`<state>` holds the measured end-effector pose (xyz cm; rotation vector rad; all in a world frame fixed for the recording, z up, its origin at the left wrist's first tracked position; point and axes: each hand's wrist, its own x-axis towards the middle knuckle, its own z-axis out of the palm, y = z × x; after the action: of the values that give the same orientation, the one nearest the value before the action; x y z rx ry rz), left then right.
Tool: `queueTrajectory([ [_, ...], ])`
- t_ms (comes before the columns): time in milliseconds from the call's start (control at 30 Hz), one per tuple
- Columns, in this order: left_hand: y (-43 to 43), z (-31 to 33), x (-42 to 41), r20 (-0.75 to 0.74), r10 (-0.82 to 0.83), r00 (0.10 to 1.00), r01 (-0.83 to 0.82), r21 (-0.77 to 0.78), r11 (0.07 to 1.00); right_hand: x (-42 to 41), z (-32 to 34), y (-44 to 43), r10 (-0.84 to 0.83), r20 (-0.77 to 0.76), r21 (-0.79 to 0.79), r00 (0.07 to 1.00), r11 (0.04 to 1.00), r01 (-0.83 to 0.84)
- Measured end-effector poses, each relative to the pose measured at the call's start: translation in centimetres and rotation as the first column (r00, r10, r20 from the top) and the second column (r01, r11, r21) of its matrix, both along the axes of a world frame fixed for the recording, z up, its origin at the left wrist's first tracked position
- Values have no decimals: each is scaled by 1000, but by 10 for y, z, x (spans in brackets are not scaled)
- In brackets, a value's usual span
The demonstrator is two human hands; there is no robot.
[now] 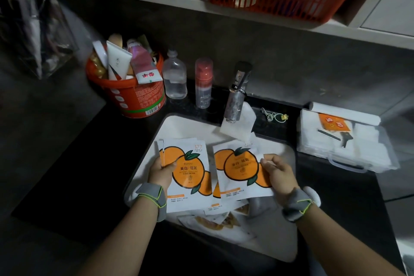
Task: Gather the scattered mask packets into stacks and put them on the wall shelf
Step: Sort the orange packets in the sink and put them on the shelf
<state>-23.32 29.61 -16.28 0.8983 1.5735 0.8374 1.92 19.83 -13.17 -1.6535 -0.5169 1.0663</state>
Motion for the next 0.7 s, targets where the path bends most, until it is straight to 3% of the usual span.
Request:
queueTrajectory([
  [100, -4, -1, 8, 15, -46, 999, 47, -56, 997, -16, 4, 3, 22, -108, 38, 994, 999, -18],
  [200, -5, -1, 18, 25, -104, 994, 107, -123, 987, -35, -1, 5, 29, -86, 25, 996, 999, -27],
  [333, -6, 6, 25, 66, -62, 996, 73, -171, 983, -55, -9, 7, 50, -59, -28, 997, 998, -51],
  [500, -8, 10, 25, 151, -41, 988, 64, -150, 987, -67, -23, 9, 137, 80, -105, 987, 986, -129],
  [700, -5, 0, 14, 103, -186, 977, 197, -107, 975, -61, -17, 13, 170, -27, -144, 985, 974, -172],
])
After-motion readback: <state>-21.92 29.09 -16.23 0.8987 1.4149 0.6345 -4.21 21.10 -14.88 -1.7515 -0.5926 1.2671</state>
